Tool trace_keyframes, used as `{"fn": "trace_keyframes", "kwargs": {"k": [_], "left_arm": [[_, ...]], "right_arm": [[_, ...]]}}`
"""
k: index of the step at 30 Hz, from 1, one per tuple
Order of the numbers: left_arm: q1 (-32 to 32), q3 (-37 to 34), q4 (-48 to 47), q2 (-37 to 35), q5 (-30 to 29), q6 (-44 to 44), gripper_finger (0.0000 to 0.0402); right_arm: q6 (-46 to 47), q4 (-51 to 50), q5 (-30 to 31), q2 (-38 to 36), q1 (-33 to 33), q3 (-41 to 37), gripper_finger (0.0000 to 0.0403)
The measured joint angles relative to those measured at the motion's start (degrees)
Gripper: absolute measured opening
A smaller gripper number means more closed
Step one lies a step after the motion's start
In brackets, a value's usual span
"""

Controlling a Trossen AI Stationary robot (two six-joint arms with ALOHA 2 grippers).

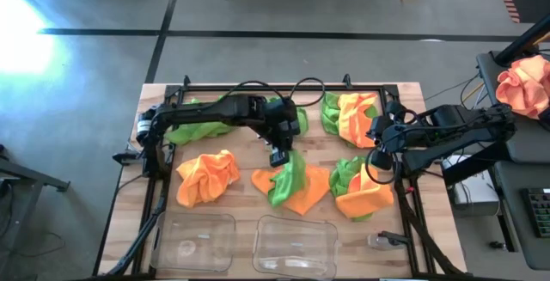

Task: Sort microfiber towel by color & place in baskets
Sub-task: Put the green towel into the left transparent bin

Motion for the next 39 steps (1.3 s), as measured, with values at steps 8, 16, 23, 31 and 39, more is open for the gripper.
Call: {"fn": "trace_keyframes", "kwargs": {"k": [8,16,23,31,39], "left_arm": [[-3.06,11.91,-17.87,0.00,-3.21,-4.34,0.0000],[-7.81,23.16,-26.97,0.00,-6.68,-8.86,0.0000],[-12.12,23.76,-31.92,-2.68,-11.02,-15.23,0.0000],[-19.04,23.76,-31.80,-6.43,-12.37,-20.25,0.0000],[-28.01,23.70,-31.80,-10.43,-17.98,-29.19,0.0000]], "right_arm": [[-2.70,0.00,0.07,0.00,0.00,0.00,0.0022],[-2.78,0.04,0.11,0.00,0.00,0.00,0.0022],[0.33,0.20,0.17,0.00,0.00,0.00,0.0022],[5.11,0.22,1.56,0.41,-0.02,0.00,0.0022],[11.08,0.13,1.63,2.07,-0.02,0.00,0.0022]]}}
